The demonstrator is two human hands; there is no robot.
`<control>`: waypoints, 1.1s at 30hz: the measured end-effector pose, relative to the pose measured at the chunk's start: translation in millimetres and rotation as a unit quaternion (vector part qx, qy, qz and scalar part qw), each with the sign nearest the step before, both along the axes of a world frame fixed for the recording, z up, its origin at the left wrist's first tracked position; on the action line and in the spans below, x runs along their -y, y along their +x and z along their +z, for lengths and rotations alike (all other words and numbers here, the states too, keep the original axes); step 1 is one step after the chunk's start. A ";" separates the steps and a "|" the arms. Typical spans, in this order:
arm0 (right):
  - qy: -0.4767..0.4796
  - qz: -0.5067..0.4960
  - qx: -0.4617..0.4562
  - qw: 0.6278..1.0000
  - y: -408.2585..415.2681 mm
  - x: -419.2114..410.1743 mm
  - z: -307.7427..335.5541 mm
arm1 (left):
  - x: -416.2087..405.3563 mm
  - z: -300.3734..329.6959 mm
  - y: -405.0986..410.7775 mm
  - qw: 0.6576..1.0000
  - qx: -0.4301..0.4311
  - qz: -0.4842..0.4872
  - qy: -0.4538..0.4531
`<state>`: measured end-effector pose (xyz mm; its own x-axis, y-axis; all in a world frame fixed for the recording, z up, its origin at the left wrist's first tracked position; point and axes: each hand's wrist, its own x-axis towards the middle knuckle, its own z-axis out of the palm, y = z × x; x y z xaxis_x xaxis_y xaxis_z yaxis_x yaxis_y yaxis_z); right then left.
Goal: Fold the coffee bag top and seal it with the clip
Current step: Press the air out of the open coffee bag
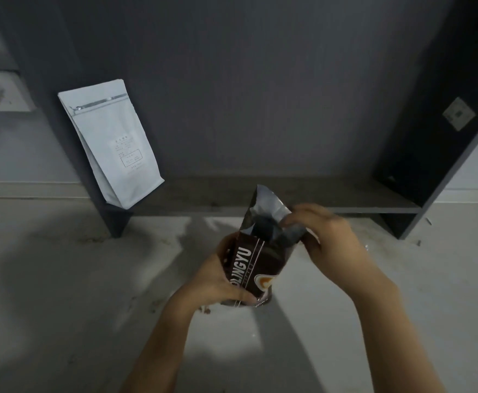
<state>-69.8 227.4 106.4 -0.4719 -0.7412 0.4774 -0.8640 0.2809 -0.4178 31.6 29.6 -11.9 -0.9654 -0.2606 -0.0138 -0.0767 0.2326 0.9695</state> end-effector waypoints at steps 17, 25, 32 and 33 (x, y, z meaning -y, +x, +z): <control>-0.082 -0.161 -0.091 0.979 18.4 10.5 -7.7 | -15.5 -15.0 1.9 0.988 -0.015 0.153 0.028; -0.209 -0.060 0.211 0.953 6.7 -2.7 -8.0 | -8.3 -13.1 3.9 0.991 0.007 0.118 0.060; 0.255 -0.118 0.106 0.954 -18.0 38.5 49.2 | -10.4 -11.4 4.7 0.993 -0.017 0.107 0.039; 0.288 -0.127 0.089 0.945 -18.4 45.7 54.8 | -10.5 -12.1 4.7 0.993 -0.020 0.107 0.039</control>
